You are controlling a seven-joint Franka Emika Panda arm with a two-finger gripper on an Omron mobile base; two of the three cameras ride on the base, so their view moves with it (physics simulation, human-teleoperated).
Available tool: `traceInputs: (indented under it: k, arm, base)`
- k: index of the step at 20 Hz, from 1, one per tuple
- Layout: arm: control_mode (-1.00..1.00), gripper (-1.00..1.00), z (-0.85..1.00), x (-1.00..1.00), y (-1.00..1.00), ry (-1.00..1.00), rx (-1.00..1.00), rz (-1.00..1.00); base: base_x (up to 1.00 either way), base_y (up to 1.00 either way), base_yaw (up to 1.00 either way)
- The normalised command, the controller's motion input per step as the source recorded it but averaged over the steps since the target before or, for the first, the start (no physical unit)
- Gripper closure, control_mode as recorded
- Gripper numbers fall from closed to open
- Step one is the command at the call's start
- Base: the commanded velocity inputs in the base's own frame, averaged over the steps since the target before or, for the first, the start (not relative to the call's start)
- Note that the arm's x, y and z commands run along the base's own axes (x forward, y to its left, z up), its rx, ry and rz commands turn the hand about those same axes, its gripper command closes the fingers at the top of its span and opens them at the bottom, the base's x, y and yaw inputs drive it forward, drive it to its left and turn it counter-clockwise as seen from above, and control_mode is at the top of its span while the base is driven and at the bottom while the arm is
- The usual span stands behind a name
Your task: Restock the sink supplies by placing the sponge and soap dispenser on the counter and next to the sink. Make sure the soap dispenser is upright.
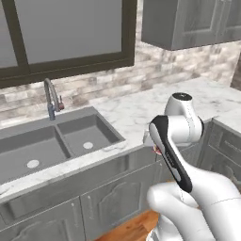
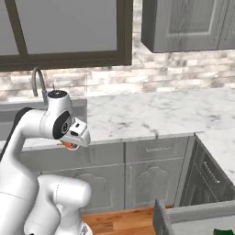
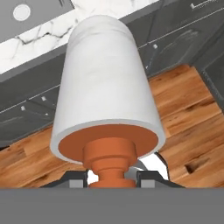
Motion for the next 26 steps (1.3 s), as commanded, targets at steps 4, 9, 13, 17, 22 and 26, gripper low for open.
traceInputs:
  k: [4,9,13,17,22,26]
  arm:
    - [1.00,1.00,0.00,0.00,0.00,0.00,0.00,0.00]
    - [1.00,1.00,0.00,0.00,0.00,0.00,0.00,0.00]
    - [1.00,1.00,0.00,0.00,0.00,0.00,0.00,0.00]
    - [1.00,1.00,0.00,0.00,0.00,0.00,0.00,0.00]
    - [-1.00,1.00,-0.01,0.03,0.00,0.00,0.00,0.00]
    - [-1.00,1.00,0.05,0.46,-0.24,-0.02,0.00,0.21]
  base:
    - [0.06,-0.19,0.34]
    - [0.53,-0.43,0.29]
    - [0.68,-0.46,0.16]
    - [0.49,-0.12,0.06]
    - [0.22,0.00,0.00]
    - [0.00,0.00,0.00]
